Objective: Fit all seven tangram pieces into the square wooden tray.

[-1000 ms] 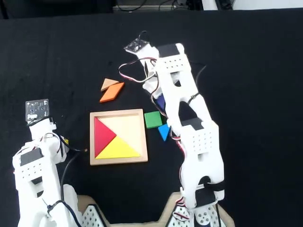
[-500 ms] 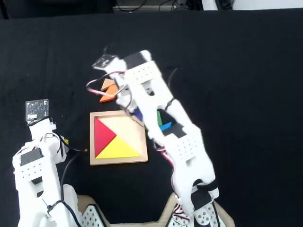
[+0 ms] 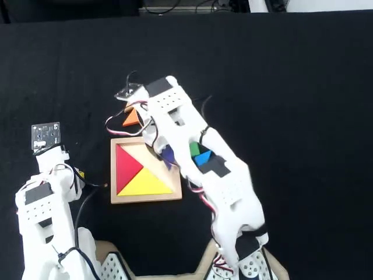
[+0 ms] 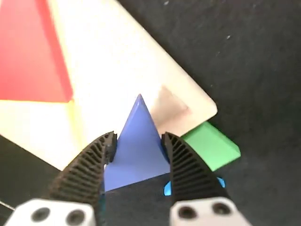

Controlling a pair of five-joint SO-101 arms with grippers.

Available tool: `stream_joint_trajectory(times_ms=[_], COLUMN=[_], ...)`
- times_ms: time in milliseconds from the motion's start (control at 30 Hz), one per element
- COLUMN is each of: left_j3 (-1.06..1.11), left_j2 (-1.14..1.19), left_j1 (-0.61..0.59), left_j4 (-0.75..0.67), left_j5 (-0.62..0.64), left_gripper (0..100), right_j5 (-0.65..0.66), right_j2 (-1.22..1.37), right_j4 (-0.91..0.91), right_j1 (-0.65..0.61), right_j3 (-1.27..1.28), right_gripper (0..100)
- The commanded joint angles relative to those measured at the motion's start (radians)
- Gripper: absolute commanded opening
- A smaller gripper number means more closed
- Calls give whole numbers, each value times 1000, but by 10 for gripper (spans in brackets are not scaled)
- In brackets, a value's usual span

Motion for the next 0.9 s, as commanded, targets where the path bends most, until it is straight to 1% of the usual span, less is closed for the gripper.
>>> stream_joint_trajectory(times_ms=[0, 133, 267, 500, 633, 867], left_j3=[-7, -7, -7, -7, -7, -7], left_j2=[-15, -15, -15, -15, -15, -15], left_j1=[-2, -2, -2, -2, -2, -2], left_j4=[0, 0, 0, 0, 0, 0], left_j5=[-9, -9, -9, -9, -9, -9], left_gripper=[214, 214, 214, 214, 214, 214], right_j5=[-11, -9, 20, 152, 180, 261], right_j2=[-182, -237, -237, -237, -236, -236], right_j4=[-87, -226, -304, -358, -371, -396], right_j1=[-15, -18, -20, -20, -23, -86], right_j3=[97, 248, 320, 334, 335, 360], right_gripper=[25, 28, 28, 26, 27, 25])
